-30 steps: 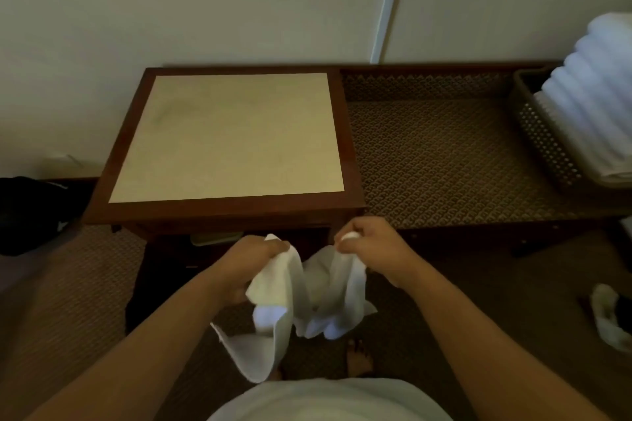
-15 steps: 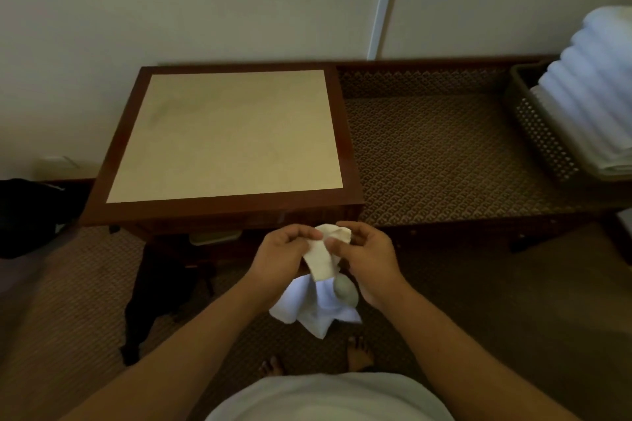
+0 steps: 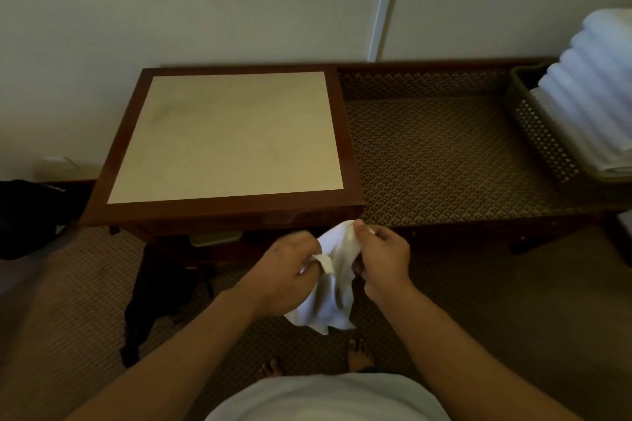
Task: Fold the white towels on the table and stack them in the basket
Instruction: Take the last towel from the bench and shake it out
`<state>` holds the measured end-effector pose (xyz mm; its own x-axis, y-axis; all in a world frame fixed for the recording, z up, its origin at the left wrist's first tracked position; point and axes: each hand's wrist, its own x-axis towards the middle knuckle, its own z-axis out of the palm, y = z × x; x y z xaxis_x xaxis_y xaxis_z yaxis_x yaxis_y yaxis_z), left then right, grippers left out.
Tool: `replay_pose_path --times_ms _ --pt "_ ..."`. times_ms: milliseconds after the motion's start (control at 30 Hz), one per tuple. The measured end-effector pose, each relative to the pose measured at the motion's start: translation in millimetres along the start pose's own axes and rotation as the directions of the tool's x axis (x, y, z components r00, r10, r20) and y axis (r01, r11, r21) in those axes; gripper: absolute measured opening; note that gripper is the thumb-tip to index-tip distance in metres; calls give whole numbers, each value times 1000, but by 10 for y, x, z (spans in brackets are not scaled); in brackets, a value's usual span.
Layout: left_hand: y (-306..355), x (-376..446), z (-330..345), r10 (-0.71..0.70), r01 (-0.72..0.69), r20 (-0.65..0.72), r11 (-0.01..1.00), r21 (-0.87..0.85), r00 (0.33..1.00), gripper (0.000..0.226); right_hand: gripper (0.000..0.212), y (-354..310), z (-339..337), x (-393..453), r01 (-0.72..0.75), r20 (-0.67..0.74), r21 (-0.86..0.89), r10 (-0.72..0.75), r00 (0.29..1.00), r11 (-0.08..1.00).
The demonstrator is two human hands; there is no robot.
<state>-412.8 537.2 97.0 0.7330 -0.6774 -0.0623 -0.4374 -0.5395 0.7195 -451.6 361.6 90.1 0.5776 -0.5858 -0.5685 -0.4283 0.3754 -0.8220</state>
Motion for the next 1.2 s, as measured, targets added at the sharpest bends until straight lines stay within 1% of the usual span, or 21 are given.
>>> replay_pose_path --times_ms 67,133,200,267,367,467,567,667,700,767,867,967,1033,1100,1133,1167,1200 --pt "59 -30 36 -34 41 43 987 -153 998 17 9 -17 12 -53 -47 127 -44 52 991 998" --pt "75 -28 85 -54 47 -23 972 -231 998 11 6 -61 7 -128 -77 269 -39 84 960 996" --pt "64 -7 124 -83 51 -109 960 -276 991 13 10 -108 -6 -209 -102 391 6 91 916 995" --pt "31 24 147 -81 34 -174 966 -257 981 16 14 -122 -24 -236 -116 451 25 92 888 993" --pt "-9 18 148 -40 -1 -236 985 -172 971 13 19 -127 -58 -227 -115 505 13 93 858 993" --pt "-33 13 119 -37 -12 -260 983 -183 965 11 18 -150 -100 -207 -47 557 -45 64 828 998" --pt "-4 -3 130 -85 16 -290 973 -230 953 10 18 -210 -148 -178 44 613 -94 23 790 995" --pt "44 -19 162 -174 46 -386 947 -318 906 7 21 -239 -165 -131 125 678 -112 -17 735 986" --pt "51 -20 168 -209 52 -412 931 -361 887 6 20 -238 -167 -127 175 700 -111 -48 713 978" --pt "56 -23 165 -249 54 -425 906 -419 870 5 20 -227 -171 -131 313 724 -119 -133 677 942" --pt "37 -23 126 -204 32 -394 915 -402 896 7 18 -219 -157 -137 454 714 -140 -227 662 880" --pt "-13 -17 58 -152 19 -290 909 -416 945 12 17 -205 -129 -97 549 681 -185 -296 669 815" --pt "-74 0 25 -143 44 -208 907 -418 968 11 19 -240 -125 -102 565 671 -206 -305 675 799" --pt "-135 24 26 -141 72 -134 902 -426 981 9 22 -330 -134 -128 600 680 -224 -318 660 768" --pt "-147 40 42 -137 77 -111 900 -429 984 10 21 -394 -138 -133 655 686 -254 -345 641 711" --pt "-150 56 67 -133 76 -105 901 -428 986 13 19 -470 -138 -134 733 698 -294 -387 603 613" --pt "-147 84 104 -130 69 -116 902 -426 985 15 16 -549 -135 -132 812 719 -327 -429 546 484"
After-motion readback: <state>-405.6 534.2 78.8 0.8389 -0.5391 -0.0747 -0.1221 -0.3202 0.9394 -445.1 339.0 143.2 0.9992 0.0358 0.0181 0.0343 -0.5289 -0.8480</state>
